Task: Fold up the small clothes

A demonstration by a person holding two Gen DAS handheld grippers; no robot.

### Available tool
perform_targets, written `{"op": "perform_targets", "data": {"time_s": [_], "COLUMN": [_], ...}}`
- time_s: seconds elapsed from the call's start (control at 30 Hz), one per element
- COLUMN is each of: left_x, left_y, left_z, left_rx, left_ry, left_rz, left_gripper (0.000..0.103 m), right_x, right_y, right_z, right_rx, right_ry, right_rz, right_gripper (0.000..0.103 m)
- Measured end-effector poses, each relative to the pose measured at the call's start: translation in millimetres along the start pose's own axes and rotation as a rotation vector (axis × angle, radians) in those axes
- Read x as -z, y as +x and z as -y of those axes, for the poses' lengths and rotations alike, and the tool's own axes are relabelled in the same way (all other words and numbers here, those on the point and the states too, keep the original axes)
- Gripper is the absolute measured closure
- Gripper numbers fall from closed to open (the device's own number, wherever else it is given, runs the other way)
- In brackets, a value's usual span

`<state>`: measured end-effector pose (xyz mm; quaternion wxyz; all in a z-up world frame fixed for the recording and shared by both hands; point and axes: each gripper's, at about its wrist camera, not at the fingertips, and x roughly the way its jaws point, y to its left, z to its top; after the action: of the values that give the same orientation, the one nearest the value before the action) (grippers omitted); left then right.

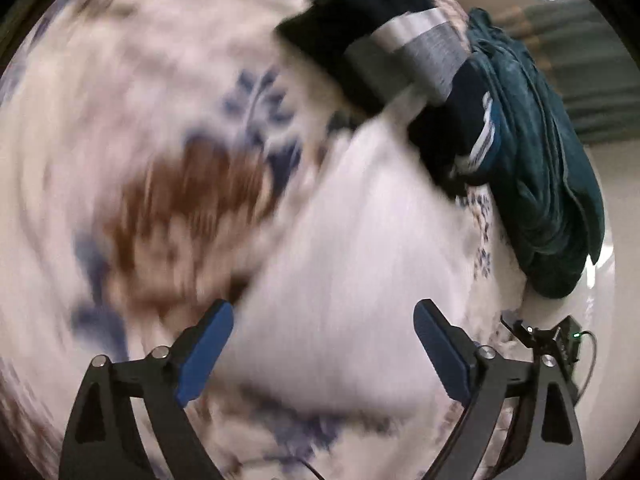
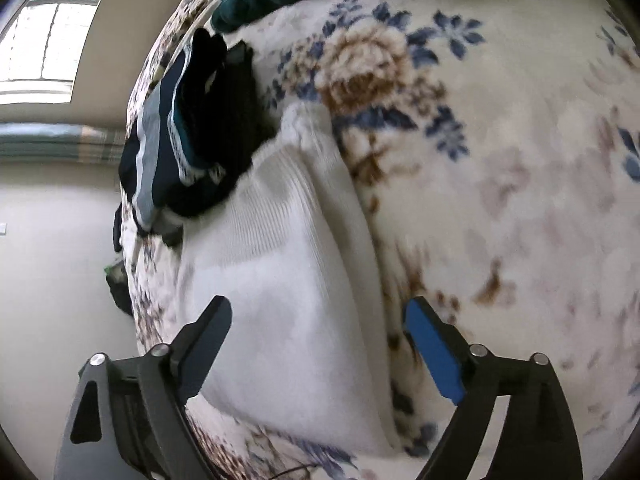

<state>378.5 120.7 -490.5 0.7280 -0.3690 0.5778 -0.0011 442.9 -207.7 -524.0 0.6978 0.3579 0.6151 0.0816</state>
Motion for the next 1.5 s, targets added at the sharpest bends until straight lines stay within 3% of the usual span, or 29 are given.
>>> {"op": "perform_targets", "data": {"time_s": [0.17,0.23,0.33,0.43,0.57,0.67,0.8,0.9,1.17,1.37,1.4,1.5], "left_x": [41,43,40,32,-9,-52,-95,-107,-110,-105,-109,-107], "left_y": [26,42,45,18,5,20,71,99,106,95,93,89], "left_z": [-12,-25,-37,-31,-26,-18,-1,7,22,5,0,2], "left_rx": [0.06,0.085,0.104,0.074,0.064,0.084,0.122,0.127,0.16,0.231,0.257,0.283], "left_ry": [-0.136,-0.203,-0.289,-0.207,-0.113,-0.015,0.115,0.192,0.26,0.268,0.268,0.312], "left_rz": [-0.027,-0.023,-0.037,0.028,0.051,0.016,-0.101,-0.174,-0.188,-0.176,-0.172,-0.178], "left_gripper": [0.006,0.006,0.006,0.006,0.006,0.006,0.006,0.005,0.005,0.005,0.008,0.049], "right_x": [12,11,18,43,74,62,24,4,-5,-1,0,-5], "right_y": [19,34,44,35,36,44,67,83,111,123,124,125], "right_z": [23,32,45,56,85,94,84,69,35,26,27,26], "right_rx": [-0.034,-0.069,-0.057,-0.115,-0.193,-0.222,-0.293,-0.301,-0.332,-0.324,-0.323,-0.305], "right_ry": [-0.017,-0.011,0.024,0.069,0.179,0.194,0.138,0.066,0.006,0.0,0.005,0.002], "right_rz": [-0.091,-0.13,-0.153,-0.148,-0.147,-0.112,-0.122,-0.164,-0.218,-0.234,-0.237,-0.238], "right_gripper": [0.001,0.001,0.001,0.001,0.001,0.001,0.0,0.0,0.0,0.0,0.0,0.004]}}
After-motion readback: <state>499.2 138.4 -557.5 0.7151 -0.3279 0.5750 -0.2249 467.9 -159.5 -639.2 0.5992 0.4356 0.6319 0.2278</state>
